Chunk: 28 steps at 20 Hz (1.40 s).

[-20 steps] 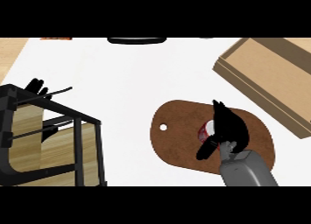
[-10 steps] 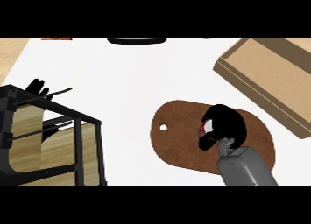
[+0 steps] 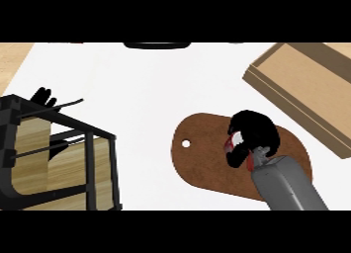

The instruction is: Pick the can from the cutting board and place it in the cardboard box

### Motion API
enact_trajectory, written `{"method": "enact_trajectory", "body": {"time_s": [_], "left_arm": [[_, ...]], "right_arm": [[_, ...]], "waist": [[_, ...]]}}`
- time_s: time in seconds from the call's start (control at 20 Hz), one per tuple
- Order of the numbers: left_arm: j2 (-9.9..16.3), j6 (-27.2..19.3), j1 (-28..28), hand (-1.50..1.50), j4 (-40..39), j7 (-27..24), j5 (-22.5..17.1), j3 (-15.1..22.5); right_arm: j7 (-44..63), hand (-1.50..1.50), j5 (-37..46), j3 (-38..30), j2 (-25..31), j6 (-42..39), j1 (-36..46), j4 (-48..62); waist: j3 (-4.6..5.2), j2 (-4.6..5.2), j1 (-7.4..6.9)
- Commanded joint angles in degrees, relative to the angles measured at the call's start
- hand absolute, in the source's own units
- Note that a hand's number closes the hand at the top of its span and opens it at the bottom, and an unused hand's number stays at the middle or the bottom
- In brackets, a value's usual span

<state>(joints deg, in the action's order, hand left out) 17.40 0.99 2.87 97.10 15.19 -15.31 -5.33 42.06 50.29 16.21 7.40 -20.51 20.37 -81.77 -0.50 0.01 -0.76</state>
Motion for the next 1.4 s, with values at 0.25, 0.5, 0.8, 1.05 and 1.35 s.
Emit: {"method": "enact_trajectory", "body": {"time_s": [0.25, 0.5, 0.8, 1.05, 1.35], "left_arm": [[-0.72, -0.43, -0.74, 0.0, -0.14, 2.35, -1.03, -1.4], [0.04, 2.25, -1.87, 0.0, -1.83, 1.22, -3.21, -3.48], [0.03, 1.97, -0.91, 0.0, -4.97, -0.68, -1.56, -4.42], [-0.9, 0.72, -1.76, 0.0, -0.55, 1.46, -0.25, -2.68], [-0.96, 1.85, -4.07, 0.0, 1.25, 1.48, -1.0, -3.76]], "right_arm": [[-28.08, 1.5, 1.62, 0.61, 10.08, 5.4, 7.58, 13.13], [-29.6, 1.5, 1.91, -1.36, 9.85, 7.09, 12.35, 9.01], [-20.27, 1.5, 0.67, -4.48, 9.01, 1.96, 16.63, -8.12], [-11.27, 1.5, 2.46, -8.81, 9.54, 0.83, 18.53, -17.08], [-13.91, 1.5, 2.89, -18.29, 15.25, 3.81, 20.89, -9.59]], "waist": [[0.45, 0.19, -0.22], [0.5, 0.02, 0.24], [0.59, -0.38, 1.58], [0.54, -0.41, 1.41], [0.5, -0.02, 0.32]]}}
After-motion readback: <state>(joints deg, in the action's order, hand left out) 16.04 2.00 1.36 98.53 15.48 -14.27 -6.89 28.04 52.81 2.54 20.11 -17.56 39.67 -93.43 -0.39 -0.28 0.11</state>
